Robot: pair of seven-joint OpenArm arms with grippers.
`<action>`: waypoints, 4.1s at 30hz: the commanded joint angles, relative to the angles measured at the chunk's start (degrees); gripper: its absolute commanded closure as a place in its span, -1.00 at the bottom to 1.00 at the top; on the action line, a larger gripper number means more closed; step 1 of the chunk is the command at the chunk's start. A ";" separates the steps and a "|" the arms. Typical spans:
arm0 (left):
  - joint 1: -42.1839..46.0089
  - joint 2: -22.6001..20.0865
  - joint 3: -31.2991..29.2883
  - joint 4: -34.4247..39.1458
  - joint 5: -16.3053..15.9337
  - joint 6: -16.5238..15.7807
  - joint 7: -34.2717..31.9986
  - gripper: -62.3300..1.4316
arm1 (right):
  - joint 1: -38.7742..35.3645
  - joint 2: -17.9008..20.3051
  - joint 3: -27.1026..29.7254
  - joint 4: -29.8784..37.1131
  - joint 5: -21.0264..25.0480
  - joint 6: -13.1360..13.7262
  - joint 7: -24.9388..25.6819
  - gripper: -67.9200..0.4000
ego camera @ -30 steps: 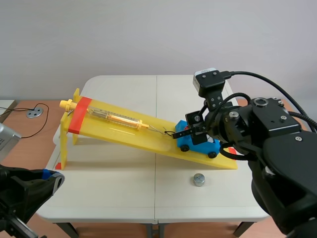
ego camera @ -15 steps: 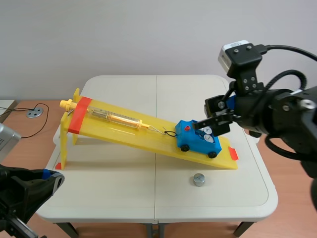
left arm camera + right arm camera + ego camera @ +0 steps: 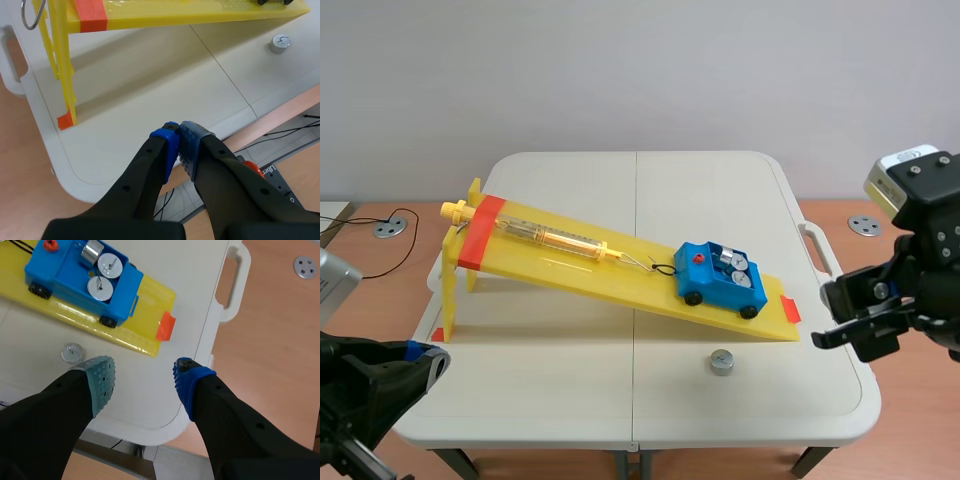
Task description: Place the four metal weights on the blue cart on the ramp.
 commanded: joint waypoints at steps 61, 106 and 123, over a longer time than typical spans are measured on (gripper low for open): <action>-1.11 0.59 -0.79 4.68 -2.73 -2.08 -4.46 0.87 | 19.98 -12.72 -17.40 -33.73 -15.78 -2.05 26.82 0.21; -1.14 0.59 -0.79 4.68 -2.73 -2.08 -4.46 0.87 | 10.03 -3.67 -14.58 -12.79 -10.08 -1.18 11.76 0.97; -1.11 0.59 -0.79 4.68 -2.73 -2.08 -4.44 0.87 | 2.03 0.15 0.17 10.38 -3.65 -1.18 5.88 0.97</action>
